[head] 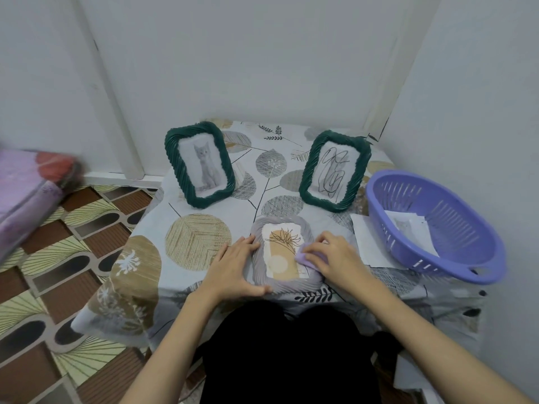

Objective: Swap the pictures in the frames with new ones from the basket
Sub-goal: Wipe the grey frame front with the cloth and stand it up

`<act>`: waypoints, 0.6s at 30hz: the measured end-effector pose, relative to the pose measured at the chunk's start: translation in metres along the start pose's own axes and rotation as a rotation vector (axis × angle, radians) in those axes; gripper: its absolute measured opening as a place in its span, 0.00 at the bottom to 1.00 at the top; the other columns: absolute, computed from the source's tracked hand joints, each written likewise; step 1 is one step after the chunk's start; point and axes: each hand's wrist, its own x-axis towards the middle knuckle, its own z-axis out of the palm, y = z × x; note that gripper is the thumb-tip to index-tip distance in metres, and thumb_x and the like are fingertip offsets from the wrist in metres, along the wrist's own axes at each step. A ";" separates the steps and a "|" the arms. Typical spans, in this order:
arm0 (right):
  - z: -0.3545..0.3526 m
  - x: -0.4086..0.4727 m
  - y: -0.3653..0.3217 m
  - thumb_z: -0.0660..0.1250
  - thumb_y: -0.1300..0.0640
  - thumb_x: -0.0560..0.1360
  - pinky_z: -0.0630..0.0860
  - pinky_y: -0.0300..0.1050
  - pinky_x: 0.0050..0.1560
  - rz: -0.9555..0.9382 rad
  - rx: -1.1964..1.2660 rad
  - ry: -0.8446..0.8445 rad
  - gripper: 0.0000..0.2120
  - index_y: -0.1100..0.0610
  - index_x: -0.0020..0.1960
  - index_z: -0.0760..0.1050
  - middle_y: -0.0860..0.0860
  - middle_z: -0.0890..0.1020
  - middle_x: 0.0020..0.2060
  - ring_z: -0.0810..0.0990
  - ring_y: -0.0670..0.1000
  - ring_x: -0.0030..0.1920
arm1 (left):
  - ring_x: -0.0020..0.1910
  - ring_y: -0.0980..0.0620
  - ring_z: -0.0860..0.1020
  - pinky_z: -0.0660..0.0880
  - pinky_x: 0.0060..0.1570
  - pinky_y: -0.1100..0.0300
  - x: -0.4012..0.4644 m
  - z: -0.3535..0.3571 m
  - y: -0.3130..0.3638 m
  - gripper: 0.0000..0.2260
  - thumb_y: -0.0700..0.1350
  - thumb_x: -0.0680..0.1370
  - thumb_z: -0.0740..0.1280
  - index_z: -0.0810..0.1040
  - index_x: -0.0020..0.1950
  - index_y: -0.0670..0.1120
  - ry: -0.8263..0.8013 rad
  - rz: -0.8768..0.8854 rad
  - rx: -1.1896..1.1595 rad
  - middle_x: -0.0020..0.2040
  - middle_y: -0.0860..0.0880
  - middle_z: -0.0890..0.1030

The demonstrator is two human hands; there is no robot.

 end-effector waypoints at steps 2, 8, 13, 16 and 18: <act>0.001 -0.001 0.002 0.64 0.44 0.74 0.70 0.52 0.58 0.046 0.084 -0.029 0.13 0.42 0.57 0.77 0.51 0.73 0.53 0.74 0.55 0.55 | 0.75 0.59 0.50 0.41 0.73 0.55 0.000 -0.001 0.001 0.51 0.73 0.54 0.59 0.57 0.73 0.53 -0.009 0.001 -0.012 0.76 0.57 0.54; -0.021 -0.005 0.021 0.65 0.47 0.72 0.71 0.49 0.62 0.202 0.154 -0.060 0.15 0.45 0.59 0.76 0.49 0.80 0.56 0.76 0.53 0.59 | 0.75 0.57 0.49 0.41 0.73 0.53 0.001 -0.006 0.001 0.55 0.76 0.52 0.60 0.56 0.74 0.52 -0.064 -0.013 -0.034 0.76 0.56 0.53; -0.041 -0.009 0.003 0.63 0.62 0.75 0.71 0.37 0.53 0.334 0.739 0.171 0.15 0.53 0.61 0.76 0.48 0.78 0.58 0.76 0.42 0.51 | 0.75 0.53 0.45 0.40 0.73 0.51 0.001 -0.013 0.004 0.57 0.81 0.50 0.56 0.57 0.74 0.54 -0.106 0.003 -0.091 0.74 0.57 0.51; -0.037 -0.011 -0.021 0.55 0.73 0.71 0.67 0.34 0.34 0.341 1.134 0.131 0.24 0.56 0.61 0.76 0.50 0.78 0.57 0.72 0.41 0.35 | 0.72 0.54 0.62 0.58 0.72 0.51 -0.005 -0.018 0.041 0.24 0.60 0.72 0.66 0.66 0.66 0.57 0.116 0.004 -0.550 0.69 0.57 0.66; -0.029 -0.012 -0.031 0.53 0.76 0.71 0.70 0.37 0.41 0.295 1.344 0.045 0.27 0.56 0.61 0.75 0.50 0.78 0.56 0.74 0.45 0.41 | 0.64 0.50 0.73 0.68 0.66 0.51 -0.009 -0.019 0.067 0.14 0.51 0.77 0.62 0.68 0.62 0.60 0.087 -0.060 -0.944 0.62 0.52 0.75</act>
